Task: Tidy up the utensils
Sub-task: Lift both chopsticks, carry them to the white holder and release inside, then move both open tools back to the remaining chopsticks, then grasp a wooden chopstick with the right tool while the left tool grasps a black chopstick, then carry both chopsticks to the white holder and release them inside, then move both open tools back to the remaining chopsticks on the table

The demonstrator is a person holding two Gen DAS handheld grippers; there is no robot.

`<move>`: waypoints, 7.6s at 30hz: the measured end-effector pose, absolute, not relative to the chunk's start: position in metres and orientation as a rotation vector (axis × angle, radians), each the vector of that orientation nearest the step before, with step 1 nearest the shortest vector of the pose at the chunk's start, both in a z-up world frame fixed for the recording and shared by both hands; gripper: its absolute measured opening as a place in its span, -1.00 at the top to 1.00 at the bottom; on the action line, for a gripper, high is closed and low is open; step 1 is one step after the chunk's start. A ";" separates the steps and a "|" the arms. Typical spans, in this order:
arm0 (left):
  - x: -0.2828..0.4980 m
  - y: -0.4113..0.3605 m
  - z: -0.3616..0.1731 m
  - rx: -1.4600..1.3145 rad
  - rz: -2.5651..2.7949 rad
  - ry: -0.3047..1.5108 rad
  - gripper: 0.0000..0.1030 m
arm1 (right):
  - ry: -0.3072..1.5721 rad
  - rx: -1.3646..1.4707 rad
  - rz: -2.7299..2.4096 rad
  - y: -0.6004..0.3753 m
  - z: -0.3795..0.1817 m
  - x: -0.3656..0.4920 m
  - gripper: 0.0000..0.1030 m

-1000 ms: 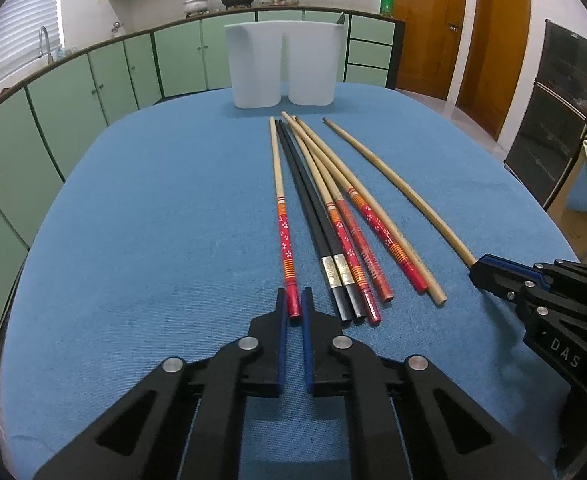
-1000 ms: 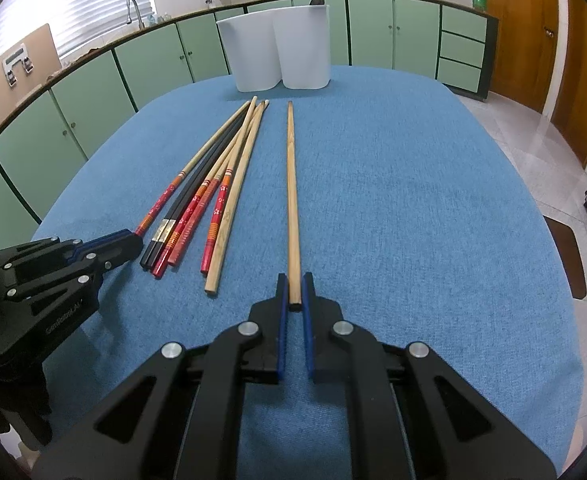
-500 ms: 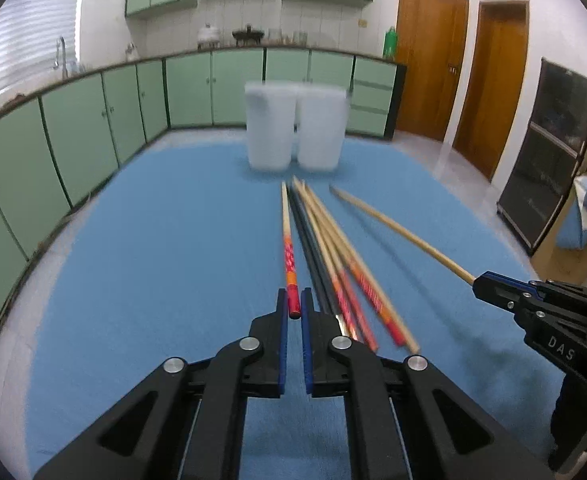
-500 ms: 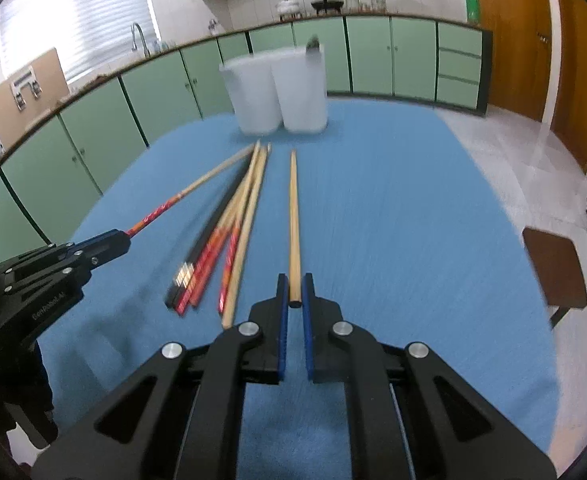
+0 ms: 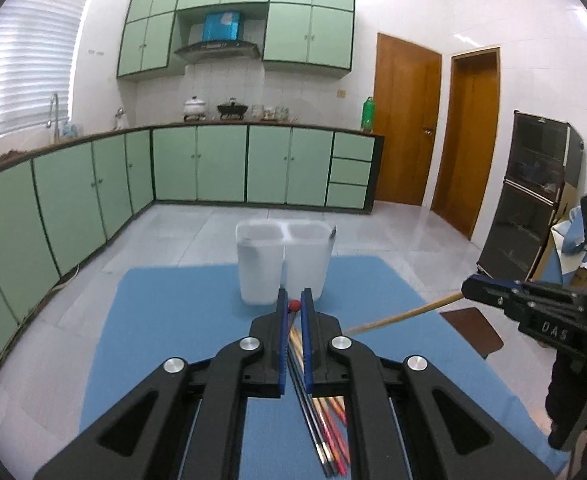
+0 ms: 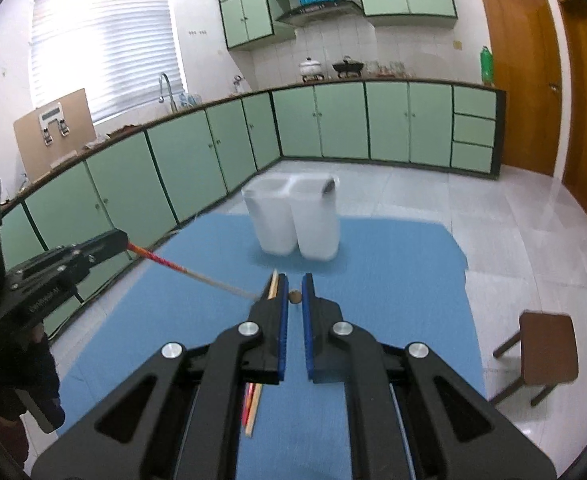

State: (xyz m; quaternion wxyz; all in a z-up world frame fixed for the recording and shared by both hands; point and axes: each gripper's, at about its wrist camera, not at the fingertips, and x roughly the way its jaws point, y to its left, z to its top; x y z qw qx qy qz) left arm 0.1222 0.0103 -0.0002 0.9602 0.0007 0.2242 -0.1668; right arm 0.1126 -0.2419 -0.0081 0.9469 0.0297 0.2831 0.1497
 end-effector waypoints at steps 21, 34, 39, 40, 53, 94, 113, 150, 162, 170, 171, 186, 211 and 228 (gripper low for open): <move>0.219 -0.012 0.106 0.003 -0.367 0.238 0.88 | 0.386 0.061 0.345 -0.251 0.132 0.230 0.89; 0.285 -0.035 0.082 0.021 -0.306 0.288 0.88 | 0.439 0.048 0.277 -0.244 0.091 0.312 0.87; 0.288 -0.030 0.054 0.018 -0.300 0.360 0.72 | 0.497 0.079 0.274 -0.245 0.065 0.313 0.69; 0.285 -0.029 0.052 0.019 -0.299 0.361 0.64 | 0.493 0.084 0.267 -0.248 0.063 0.309 0.65; 0.193 -0.002 -0.013 -0.013 -0.302 0.520 0.03 | 0.524 0.102 0.216 -0.261 -0.005 0.190 -0.31; 0.103 -0.004 -0.163 0.084 -0.241 0.885 -0.12 | 0.903 -0.055 0.283 -0.178 -0.171 0.072 0.55; 0.097 -0.016 -0.163 0.096 -0.305 0.872 -0.15 | 0.902 -0.021 0.219 -0.198 -0.173 0.075 0.88; 0.090 -0.013 -0.139 0.095 -0.270 0.793 0.85 | 0.805 0.024 0.221 -0.213 -0.146 0.064 0.88; 0.094 0.001 -0.053 0.057 -0.282 0.576 0.86 | 0.644 0.039 0.237 -0.234 -0.063 0.080 0.88; 0.123 0.004 -0.008 0.033 -0.313 0.476 0.87 | 0.550 0.044 0.277 -0.241 -0.005 0.109 0.88; 0.130 0.004 -0.003 0.028 -0.317 0.469 0.88 | 0.544 0.043 0.285 -0.241 0.000 0.114 0.88; 0.190 -0.004 0.078 -0.020 -0.373 0.305 0.88 | 0.387 0.036 0.355 -0.239 0.110 0.191 0.88; 0.303 -0.032 0.062 0.014 -0.284 0.297 0.55 | 0.406 0.041 0.239 -0.225 0.080 0.313 0.35; 0.167 0.011 0.006 0.013 -0.243 0.378 0.02 | 0.427 -0.011 0.191 -0.240 0.010 0.153 -0.53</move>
